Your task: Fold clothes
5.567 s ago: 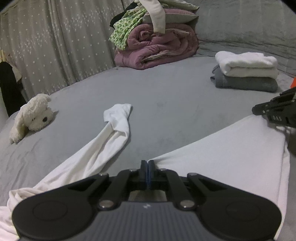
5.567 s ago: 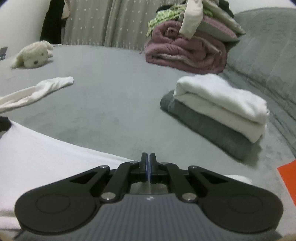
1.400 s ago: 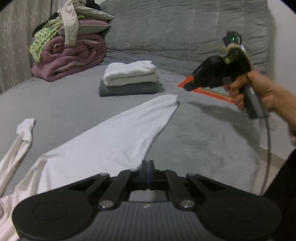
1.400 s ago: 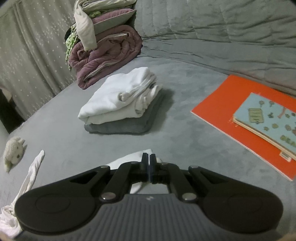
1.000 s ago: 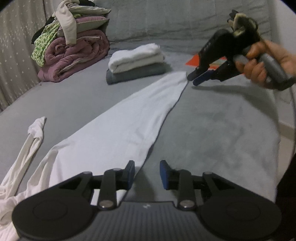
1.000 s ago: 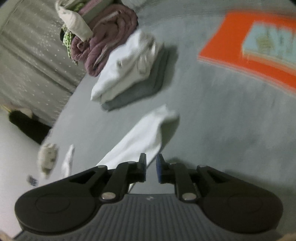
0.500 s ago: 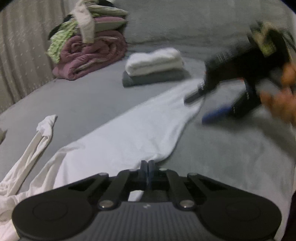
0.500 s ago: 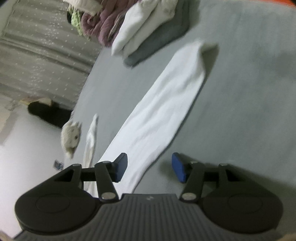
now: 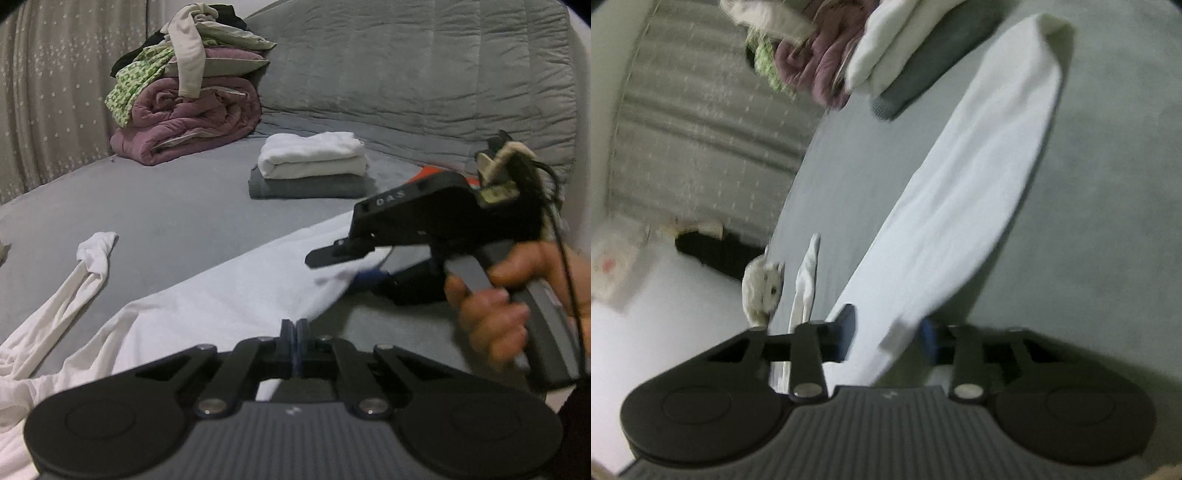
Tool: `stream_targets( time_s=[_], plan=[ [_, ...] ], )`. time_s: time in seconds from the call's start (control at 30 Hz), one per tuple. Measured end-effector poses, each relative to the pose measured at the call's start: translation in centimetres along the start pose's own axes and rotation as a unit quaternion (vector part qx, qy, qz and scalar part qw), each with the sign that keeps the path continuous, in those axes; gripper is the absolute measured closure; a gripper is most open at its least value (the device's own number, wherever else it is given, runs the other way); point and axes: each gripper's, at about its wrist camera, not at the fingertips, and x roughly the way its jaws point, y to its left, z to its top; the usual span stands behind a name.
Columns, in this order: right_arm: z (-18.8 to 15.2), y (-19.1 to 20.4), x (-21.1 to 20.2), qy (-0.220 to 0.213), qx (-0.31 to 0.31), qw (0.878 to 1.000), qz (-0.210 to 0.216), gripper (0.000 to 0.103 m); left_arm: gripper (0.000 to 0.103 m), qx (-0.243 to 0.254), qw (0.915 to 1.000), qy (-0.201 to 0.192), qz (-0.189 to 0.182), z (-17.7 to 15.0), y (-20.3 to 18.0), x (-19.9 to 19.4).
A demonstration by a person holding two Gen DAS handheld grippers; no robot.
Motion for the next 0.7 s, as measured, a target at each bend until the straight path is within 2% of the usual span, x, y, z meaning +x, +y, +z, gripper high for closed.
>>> stream_targets(
  time_s=[0.1, 0.17, 0.47, 0.7],
  plan=[
    [0.9, -1.2, -0.3, -0.030, 0.030, 0.999, 0.005, 0.084, 0.102, 0.004, 1.0000, 0.004, -0.003, -0.3, -0.1, -0.1],
    [1.7, -1.8, -0.8, -0.055, 0.049, 0.997, 0.007, 0.085, 0.102, 0.006, 0.9999, 0.009, -0.004, -0.5, 0.0, 0.0],
    [5.4, -5.0, -3.8, -0.154, 0.134, 0.979, 0.022, 0.085, 0.102, 0.013, 0.9994, 0.033, -0.004, -1.7, -0.1, 0.8],
    [6.4, -6.9, -5.7, -0.198, 0.180, 0.963, 0.032, 0.087, 0.102, 0.015, 0.9992, 0.037, -0.005, -1.9, -0.2, 0.8]
  ],
)
